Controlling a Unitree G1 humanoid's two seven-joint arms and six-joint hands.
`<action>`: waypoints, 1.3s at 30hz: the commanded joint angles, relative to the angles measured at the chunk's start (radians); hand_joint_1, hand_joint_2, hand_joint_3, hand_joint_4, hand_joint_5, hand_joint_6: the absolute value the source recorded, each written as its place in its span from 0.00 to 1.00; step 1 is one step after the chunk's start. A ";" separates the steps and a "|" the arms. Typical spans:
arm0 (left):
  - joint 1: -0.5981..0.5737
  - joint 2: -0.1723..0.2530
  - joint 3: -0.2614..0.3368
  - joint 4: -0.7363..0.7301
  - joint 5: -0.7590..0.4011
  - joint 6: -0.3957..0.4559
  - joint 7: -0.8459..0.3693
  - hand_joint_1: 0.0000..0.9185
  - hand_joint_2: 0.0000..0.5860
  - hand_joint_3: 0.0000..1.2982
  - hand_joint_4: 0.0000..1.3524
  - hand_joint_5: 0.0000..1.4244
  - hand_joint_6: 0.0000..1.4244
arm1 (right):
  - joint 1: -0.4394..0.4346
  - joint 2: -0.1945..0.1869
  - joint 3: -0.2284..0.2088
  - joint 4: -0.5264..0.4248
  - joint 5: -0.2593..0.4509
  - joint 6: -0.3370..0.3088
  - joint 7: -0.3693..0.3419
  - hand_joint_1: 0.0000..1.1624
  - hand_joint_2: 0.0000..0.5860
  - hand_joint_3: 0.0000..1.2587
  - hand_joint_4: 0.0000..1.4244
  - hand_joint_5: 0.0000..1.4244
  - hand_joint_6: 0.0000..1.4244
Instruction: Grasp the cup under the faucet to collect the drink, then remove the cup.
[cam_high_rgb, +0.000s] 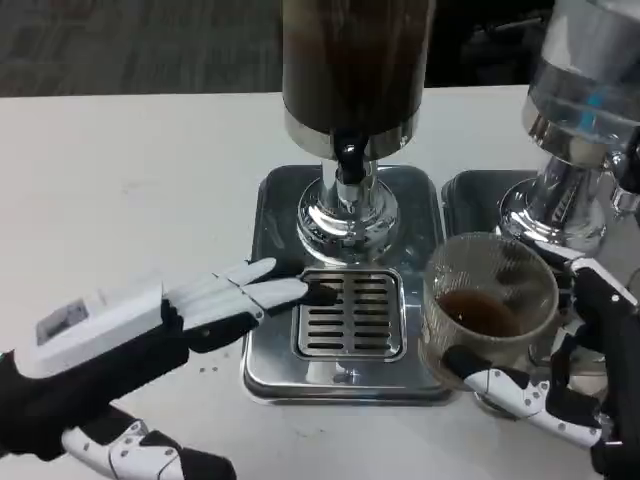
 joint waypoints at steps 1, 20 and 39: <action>0.034 0.037 -0.007 -0.037 -0.014 -0.023 0.015 0.00 0.20 0.05 0.00 0.00 0.01 | 0.016 0.003 -0.013 -0.063 0.029 -0.017 0.009 0.86 0.20 0.68 0.65 0.76 0.92; 0.151 0.139 0.030 -0.143 -0.115 -0.043 0.016 0.00 0.20 0.05 0.00 0.00 0.01 | 0.128 0.003 -0.052 -0.203 0.078 -0.004 0.100 0.86 0.20 0.69 0.66 0.76 0.92; 0.188 0.170 0.035 -0.171 -0.150 -0.054 0.012 0.00 0.20 0.06 0.00 0.00 0.01 | 0.157 0.013 -0.068 -0.232 0.099 -0.007 0.133 0.86 0.20 0.69 0.67 0.76 0.93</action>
